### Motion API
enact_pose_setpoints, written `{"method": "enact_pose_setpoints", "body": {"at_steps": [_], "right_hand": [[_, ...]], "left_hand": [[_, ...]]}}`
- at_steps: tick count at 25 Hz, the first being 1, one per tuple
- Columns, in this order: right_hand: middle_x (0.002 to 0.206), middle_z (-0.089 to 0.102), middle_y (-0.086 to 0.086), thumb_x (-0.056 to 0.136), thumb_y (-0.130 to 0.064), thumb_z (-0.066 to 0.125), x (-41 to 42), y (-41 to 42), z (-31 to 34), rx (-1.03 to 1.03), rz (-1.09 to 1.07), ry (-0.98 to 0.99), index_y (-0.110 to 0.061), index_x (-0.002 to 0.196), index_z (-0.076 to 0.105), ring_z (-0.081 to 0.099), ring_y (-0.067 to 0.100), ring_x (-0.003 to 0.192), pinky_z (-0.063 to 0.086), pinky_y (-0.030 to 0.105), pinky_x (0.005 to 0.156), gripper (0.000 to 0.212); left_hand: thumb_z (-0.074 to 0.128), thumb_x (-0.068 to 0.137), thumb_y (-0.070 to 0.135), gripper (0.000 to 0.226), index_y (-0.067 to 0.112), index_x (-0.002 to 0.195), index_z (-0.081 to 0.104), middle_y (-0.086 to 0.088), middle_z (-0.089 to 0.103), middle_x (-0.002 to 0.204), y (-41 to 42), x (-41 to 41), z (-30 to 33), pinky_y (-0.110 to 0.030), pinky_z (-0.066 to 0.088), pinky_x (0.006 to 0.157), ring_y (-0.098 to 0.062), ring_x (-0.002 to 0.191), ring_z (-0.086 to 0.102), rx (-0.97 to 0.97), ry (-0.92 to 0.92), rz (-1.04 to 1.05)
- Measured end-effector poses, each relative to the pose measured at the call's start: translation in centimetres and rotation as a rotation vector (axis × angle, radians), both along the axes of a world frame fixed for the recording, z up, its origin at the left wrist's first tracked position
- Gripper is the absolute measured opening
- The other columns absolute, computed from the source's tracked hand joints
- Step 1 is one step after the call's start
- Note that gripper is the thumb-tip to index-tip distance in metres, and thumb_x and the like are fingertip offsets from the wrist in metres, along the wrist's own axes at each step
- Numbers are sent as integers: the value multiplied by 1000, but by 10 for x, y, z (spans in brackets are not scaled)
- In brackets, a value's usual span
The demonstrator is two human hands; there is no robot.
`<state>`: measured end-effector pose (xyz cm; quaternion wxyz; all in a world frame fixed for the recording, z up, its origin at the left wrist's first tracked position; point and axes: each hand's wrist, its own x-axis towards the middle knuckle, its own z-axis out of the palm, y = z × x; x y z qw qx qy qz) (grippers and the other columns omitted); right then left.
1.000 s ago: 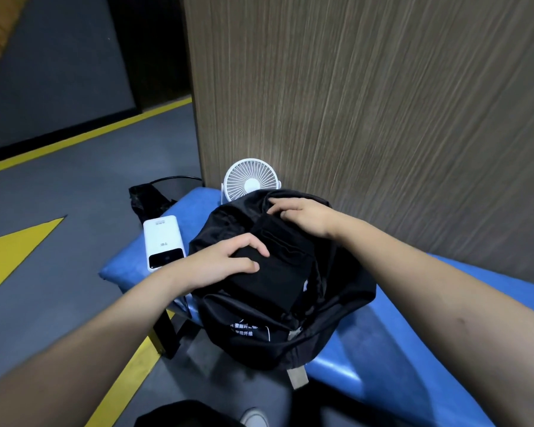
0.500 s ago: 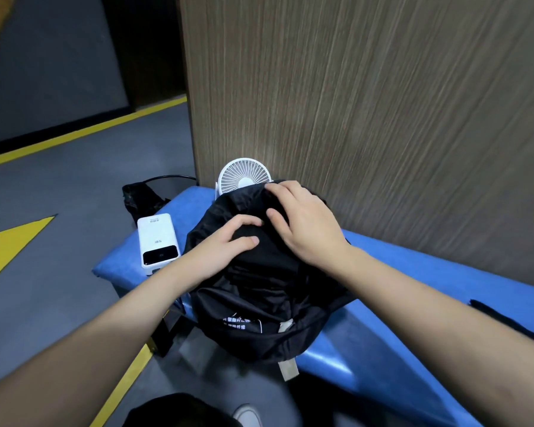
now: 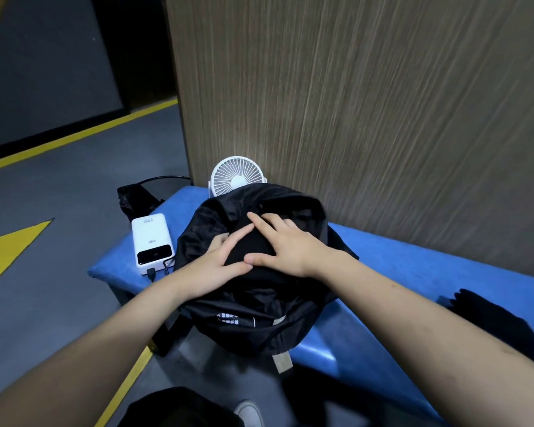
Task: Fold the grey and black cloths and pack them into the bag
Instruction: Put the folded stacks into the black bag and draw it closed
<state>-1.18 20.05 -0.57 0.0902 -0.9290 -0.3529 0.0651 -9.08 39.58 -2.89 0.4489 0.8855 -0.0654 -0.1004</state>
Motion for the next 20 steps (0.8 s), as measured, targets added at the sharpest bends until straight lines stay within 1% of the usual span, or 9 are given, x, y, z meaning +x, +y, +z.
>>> {"method": "enact_pose_setpoints", "body": {"at_steps": [3, 8, 11, 12, 14, 15, 17, 18, 20], "right_hand": [[160, 18, 0, 87, -77, 43, -6, -3, -5, -12, 5, -10, -36, 159, 0, 29, 28, 140, 40, 48, 104, 93], [156, 23, 2, 88, -78, 39, -20, -30, -13, -21, -32, -91, -34, 159, -2, 34, 29, 133, 45, 46, 97, 93], [158, 20, 4, 84, -81, 28, -28, -45, -20, -43, -80, -120, -32, 159, -6, 31, 29, 137, 42, 48, 104, 95], [160, 19, 5, 82, -81, 25, -29, -45, -20, -49, -92, -137, -32, 159, -7, 30, 30, 140, 38, 49, 108, 96], [163, 17, 5, 81, -82, 21, -28, -43, -13, -33, -102, -167, -33, 159, -5, 25, 30, 144, 30, 51, 114, 96], [163, 17, 5, 80, -82, 19, -28, -42, -9, -17, -103, -184, -33, 159, -3, 23, 29, 146, 27, 50, 115, 96], [164, 19, 6, 78, -84, 15, -30, -42, 1, -2, -96, -247, -34, 159, 0, 22, 30, 148, 26, 50, 117, 96], [163, 20, 7, 78, -84, 13, -32, -45, 4, -6, -93, -285, -34, 159, 2, 22, 31, 148, 26, 50, 117, 96], [162, 25, 7, 79, -82, 13, -37, -54, 11, -21, -93, -342, -32, 159, 4, 26, 31, 147, 30, 48, 115, 95]], "left_hand": [[60, 97, 37, 76, 66, 146, 9, 16, 16, 159, 2, -1, -3, -24, 19, 113, 0, 142, 18, 0, 17, -74], [61, 97, 35, 78, 61, 148, 8, 19, 13, 159, -16, -2, -7, -10, 16, 106, 6, 141, 17, 9, 20, -160], [62, 95, 38, 78, 66, 145, 10, 19, 19, 157, -28, 0, -6, -9, 19, 106, 5, 140, 22, 64, -26, -190], [63, 95, 39, 78, 67, 145, 11, 18, 22, 157, -28, 0, -2, -10, 20, 108, 5, 139, 24, 86, -46, -190], [64, 93, 44, 76, 68, 144, 13, 16, 24, 159, -25, 0, 8, -23, 20, 119, 4, 144, 22, 123, -96, -174], [64, 92, 47, 75, 70, 143, 13, 13, 22, 162, -22, -2, 12, -29, 17, 122, 2, 148, 16, 142, -113, -161], [63, 90, 52, 74, 72, 141, 12, 5, 12, 166, -20, -8, 20, -27, 16, 119, -1, 151, 7, 193, -130, -127], [63, 90, 53, 73, 72, 141, 13, 6, 7, 167, -21, -14, 24, -25, 18, 116, -3, 151, 9, 224, -144, -107], [62, 91, 53, 69, 68, 143, 18, 14, 3, 166, -25, -25, 30, -27, 22, 115, -8, 150, 15, 286, -208, -60]]}}
